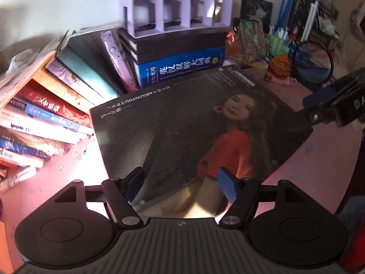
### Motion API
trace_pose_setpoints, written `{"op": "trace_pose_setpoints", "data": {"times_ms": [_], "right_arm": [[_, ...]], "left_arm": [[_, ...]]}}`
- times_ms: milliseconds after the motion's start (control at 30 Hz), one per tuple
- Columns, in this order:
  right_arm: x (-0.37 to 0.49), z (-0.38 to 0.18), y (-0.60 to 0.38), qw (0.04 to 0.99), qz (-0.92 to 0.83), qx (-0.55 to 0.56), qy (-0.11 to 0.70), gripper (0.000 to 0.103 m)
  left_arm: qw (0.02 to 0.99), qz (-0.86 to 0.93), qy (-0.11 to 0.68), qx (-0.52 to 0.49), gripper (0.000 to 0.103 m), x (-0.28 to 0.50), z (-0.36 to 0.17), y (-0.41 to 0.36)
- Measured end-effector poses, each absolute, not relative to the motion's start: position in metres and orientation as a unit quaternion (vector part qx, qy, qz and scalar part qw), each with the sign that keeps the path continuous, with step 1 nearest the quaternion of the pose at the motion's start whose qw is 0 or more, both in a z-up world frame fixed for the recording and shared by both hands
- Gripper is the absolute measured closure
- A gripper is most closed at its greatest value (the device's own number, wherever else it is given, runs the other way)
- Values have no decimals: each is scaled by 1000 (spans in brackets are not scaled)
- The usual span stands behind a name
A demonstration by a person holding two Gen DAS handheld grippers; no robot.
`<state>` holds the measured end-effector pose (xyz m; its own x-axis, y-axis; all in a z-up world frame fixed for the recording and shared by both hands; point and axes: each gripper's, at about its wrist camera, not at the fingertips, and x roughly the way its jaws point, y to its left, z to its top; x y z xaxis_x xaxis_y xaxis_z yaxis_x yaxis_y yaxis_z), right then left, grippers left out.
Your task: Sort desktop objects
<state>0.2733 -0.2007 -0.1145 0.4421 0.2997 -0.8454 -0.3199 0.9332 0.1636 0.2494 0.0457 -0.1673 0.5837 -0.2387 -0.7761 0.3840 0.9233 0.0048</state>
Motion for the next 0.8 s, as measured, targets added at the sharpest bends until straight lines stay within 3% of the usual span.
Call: {"op": "trace_pose_setpoints", "data": {"times_ms": [100,367,633,800], "right_arm": [[266,-110,-198,851,174,-13,496,9],[253,-99,-200,846,168,-1,507,8],[224,-83,-213,851,140,-30,505,8],[195,-70,-228,851,153,-24,502,8]], "left_arm": [[884,-180,422,87,22,249,-169,43],[879,-125,459,32,21,246,-156,40],[893,-28,446,48,21,193,-118,20],[899,-13,437,-13,21,159,-92,15]]}}
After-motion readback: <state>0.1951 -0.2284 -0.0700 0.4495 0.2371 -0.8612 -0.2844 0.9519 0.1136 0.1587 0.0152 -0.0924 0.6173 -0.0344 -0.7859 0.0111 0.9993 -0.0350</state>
